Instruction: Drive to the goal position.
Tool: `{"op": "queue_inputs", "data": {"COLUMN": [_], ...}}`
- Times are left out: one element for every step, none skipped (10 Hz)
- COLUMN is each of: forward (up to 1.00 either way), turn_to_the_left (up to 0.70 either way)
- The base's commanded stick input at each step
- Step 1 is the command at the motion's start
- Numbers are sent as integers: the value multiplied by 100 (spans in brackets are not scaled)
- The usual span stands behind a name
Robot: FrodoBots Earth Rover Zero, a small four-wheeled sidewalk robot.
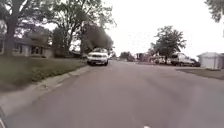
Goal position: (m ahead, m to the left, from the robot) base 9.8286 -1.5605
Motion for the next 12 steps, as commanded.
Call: {"op": "queue_inputs", "data": {"forward": [70,70,70,70,70,70,70,70,70,70,70,70], "turn_to_the_left": [0,0,0,-1,-1,-1,-1,-1,-1,-1,-1,-1]}}
